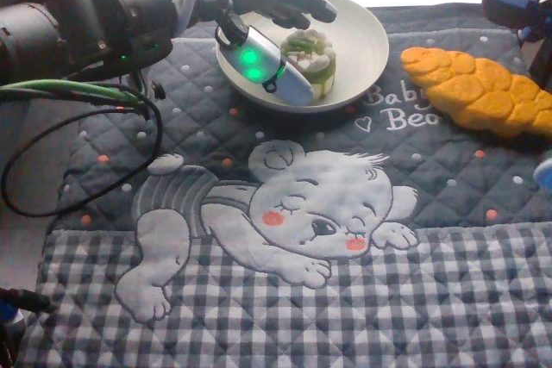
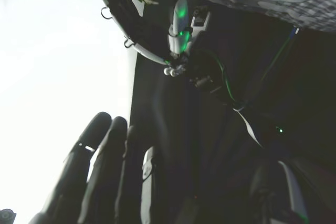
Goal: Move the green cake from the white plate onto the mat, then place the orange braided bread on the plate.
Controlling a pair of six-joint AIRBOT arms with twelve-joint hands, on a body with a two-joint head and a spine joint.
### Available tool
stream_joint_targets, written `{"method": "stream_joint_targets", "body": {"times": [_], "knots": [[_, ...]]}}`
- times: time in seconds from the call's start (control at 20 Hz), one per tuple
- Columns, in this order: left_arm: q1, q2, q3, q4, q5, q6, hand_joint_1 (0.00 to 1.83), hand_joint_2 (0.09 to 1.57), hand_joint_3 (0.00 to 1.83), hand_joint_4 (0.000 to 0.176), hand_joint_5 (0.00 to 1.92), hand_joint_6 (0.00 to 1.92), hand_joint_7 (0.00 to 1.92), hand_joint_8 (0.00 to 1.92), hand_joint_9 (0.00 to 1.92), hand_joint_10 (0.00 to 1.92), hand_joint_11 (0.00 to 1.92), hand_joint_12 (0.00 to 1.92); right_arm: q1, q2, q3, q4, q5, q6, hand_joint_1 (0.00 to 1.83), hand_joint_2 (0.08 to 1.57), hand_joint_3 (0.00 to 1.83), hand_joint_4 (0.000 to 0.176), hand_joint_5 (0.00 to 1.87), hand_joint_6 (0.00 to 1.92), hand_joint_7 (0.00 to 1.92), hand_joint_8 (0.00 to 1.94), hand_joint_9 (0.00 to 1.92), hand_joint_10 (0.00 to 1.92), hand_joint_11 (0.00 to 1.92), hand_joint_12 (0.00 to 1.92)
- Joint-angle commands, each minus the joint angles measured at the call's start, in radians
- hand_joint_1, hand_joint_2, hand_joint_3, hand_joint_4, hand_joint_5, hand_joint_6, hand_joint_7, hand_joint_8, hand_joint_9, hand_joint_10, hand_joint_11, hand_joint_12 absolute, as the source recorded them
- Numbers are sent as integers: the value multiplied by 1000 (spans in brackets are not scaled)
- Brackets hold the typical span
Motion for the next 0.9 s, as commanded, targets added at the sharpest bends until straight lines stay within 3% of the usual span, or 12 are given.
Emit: {"method": "stream_joint_targets", "body": {"times": [0.0, 0.05, 0.1, 0.15, 0.2, 0.25, 0.3, 0.35, 0.45, 0.65, 0.75, 0.85], "knots": [[-2, 2, 9, -22, -67, -23, 918, 764, 8, 144, 527, 9, 570, 0, 547, 0, 168, 707, 9, 11, -1, 37, 128, 6, 358, 1044, 31, 92, 204, 0, 335, 1, 354, 7, 62, 1624], [4, -4, 24, -21, -76, -45, 952, 770, 9, 130, 547, 15, 580, 4, 557, 5, 185, 713, 9, 12, -2, 37, 129, 6, 324, 1065, 22, 92, 196, 0, 330, 0, 354, 7, 107, 1617], [9, -10, 37, -21, -86, -68, 985, 836, 6, 137, 607, 13, 633, 6, 597, 9, 212, 747, 9, 12, -3, 36, 130, 6, 391, 1127, 35, 65, 185, 0, 289, 0, 332, 1, 90, 1607], [15, -16, 50, -21, -98, -95, 993, 907, 0, 134, 679, 11, 719, 8, 658, 15, 219, 860, 9, 11, -4, 36, 130, 6, 423, 1152, 24, 55, 170, 0, 247, 0, 298, 0, 38, 1617], [18, -19, 58, -21, -106, -109, 998, 1070, 15, 168, 890, 818, 901, 51, 749, 56, 175, 1170, 9, 11, -5, 35, 130, 6, 360, 1171, 16, 60, 177, 1, 258, 3, 317, 8, 64, 1579], [19, -19, 58, -23, -109, -111, 1142, 1138, 7, 74, 869, 1058, 923, 904, 813, 108, 180, 1346, 9, 11, -6, 35, 130, 6, 335, 1171, 10, 71, 195, 5, 277, 8, 332, 13, 78, 1569], [19, -19, 58, -23, -113, -112, 1172, 1151, 0, 63, 919, 1048, 890, 1117, 749, 465, 194, 1467, 9, 11, -6, 35, 130, 6, 369, 1165, 5, 70, 189, 2, 291, 11, 341, 15, 72, 1566], [19, -19, 58, -23, -117, -112, 1177, 1156, 0, 54, 947, 1043, 857, 1180, 642, 789, 161, 1532, 9, 11, -6, 35, 130, 6, 405, 1139, 0, 55, 195, 1, 298, 6, 345, 13, 51, 1622], [17, -19, 57, -23, -130, -113, 1170, 1177, 0, 36, 932, 1096, 796, 1256, 518, 1061, 110, 1604, 9, 11, -6, 35, 130, 6, 368, 1128, 0, 43, 206, 1, 319, 6, 373, 19, 84, 1607], [11, -5, 54, -64, -177, -121, 1171, 1168, 0, 58, 911, 1099, 844, 1212, 572, 1004, 151, 1545, 9, 11, -8, 35, 130, 6, 304, 1177, 16, 63, 216, 2, 309, 6, 373, 15, 95, 1601], [0, 24, 27, -82, -202, -121, 1181, 1164, 0, 28, 949, 1077, 820, 1199, 531, 942, 83, 1632, 9, 11, -8, 35, 130, 6, 317, 1170, 6, 70, 212, 1, 297, 1, 355, 5, 67, 1628], [-15, 58, -10, -93, -232, -121, 1208, 1125, 1, 0, 1049, 929, 878, 1089, 619, 669, 114, 1471, 9, 11, -8, 35, 129, 6, 346, 1139, 0, 53, 212, 0, 316, 4, 354, 3, 14, 1664]]}}
